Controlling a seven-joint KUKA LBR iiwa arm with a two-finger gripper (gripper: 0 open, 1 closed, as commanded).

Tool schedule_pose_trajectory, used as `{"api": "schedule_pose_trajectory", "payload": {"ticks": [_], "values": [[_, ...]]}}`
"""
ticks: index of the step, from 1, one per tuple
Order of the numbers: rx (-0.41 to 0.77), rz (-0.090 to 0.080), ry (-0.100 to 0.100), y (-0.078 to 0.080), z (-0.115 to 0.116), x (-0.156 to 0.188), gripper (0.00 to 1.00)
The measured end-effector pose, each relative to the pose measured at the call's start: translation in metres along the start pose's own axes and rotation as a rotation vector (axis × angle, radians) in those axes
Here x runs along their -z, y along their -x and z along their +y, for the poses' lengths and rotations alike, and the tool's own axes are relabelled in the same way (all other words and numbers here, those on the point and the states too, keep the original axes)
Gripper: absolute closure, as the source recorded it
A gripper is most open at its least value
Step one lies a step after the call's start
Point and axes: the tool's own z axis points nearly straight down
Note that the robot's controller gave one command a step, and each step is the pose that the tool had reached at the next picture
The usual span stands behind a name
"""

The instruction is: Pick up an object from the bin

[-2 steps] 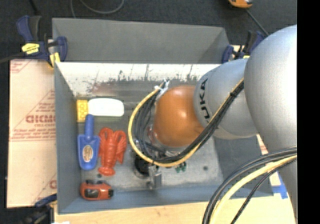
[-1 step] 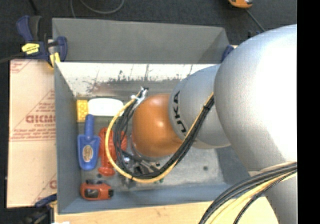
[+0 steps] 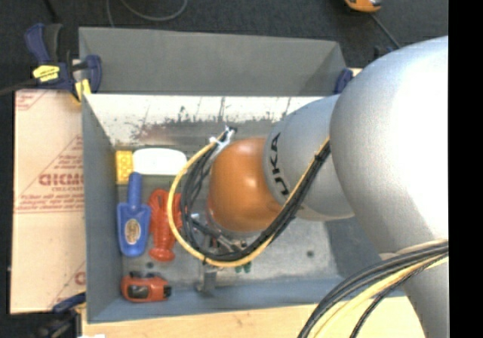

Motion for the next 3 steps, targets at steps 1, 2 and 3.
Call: {"api": "schedule_pose_trajectory", "payload": {"ticks": [1, 2, 3], "values": [[-0.009, 0.000, 0.000, 0.000, -0.001, 0.000, 0.00], [0.088, 0.006, -0.002, 0.009, -0.005, -0.001, 0.00], [0.168, 0.015, 0.000, 0.019, -0.034, 0.041, 0.00]]}}
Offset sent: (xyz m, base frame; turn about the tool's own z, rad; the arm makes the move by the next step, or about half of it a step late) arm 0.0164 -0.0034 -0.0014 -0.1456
